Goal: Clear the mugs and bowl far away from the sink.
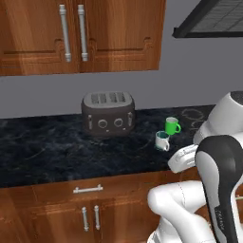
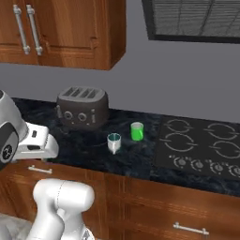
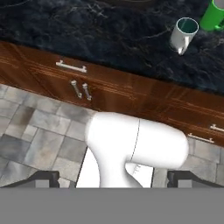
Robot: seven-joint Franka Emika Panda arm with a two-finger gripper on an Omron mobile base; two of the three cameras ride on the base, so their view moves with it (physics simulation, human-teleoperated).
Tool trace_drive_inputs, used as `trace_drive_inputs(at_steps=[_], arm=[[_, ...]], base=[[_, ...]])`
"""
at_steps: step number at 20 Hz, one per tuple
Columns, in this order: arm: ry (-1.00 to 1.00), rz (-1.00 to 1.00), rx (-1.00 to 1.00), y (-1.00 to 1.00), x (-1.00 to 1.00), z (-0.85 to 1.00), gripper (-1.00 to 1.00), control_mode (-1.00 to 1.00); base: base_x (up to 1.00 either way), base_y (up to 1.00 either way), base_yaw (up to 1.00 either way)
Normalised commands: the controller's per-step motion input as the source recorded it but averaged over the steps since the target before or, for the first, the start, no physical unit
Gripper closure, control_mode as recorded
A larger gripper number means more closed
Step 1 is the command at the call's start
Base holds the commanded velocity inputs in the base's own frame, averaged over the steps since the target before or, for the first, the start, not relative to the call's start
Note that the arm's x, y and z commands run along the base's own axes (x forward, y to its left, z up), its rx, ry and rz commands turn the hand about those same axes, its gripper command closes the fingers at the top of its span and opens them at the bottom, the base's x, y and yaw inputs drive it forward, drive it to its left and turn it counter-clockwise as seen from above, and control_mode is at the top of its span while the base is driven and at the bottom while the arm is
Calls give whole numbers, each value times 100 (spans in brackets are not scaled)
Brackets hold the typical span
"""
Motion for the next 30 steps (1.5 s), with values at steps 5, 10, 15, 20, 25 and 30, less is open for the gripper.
trace_drive_inputs(at_steps=[5, 10, 15, 20, 25, 30], arm=[[0, 0, 0, 0, 0, 0, -100, 100], [0, 0, 0, 0, 0, 0, -100, 100], [0, 0, 0, 0, 0, 0, -100, 100], [0, 0, 0, 0, 0, 0, -100, 100], [0, 0, 0, 0, 0, 0, -100, 100], [0, 0, 0, 0, 0, 0, -100, 100]], base=[[-70, 100, 42], [-9, 68, 89], [0, 11, 100], [0, 0, 100], [0, 0, 100], [0, 0, 100]])
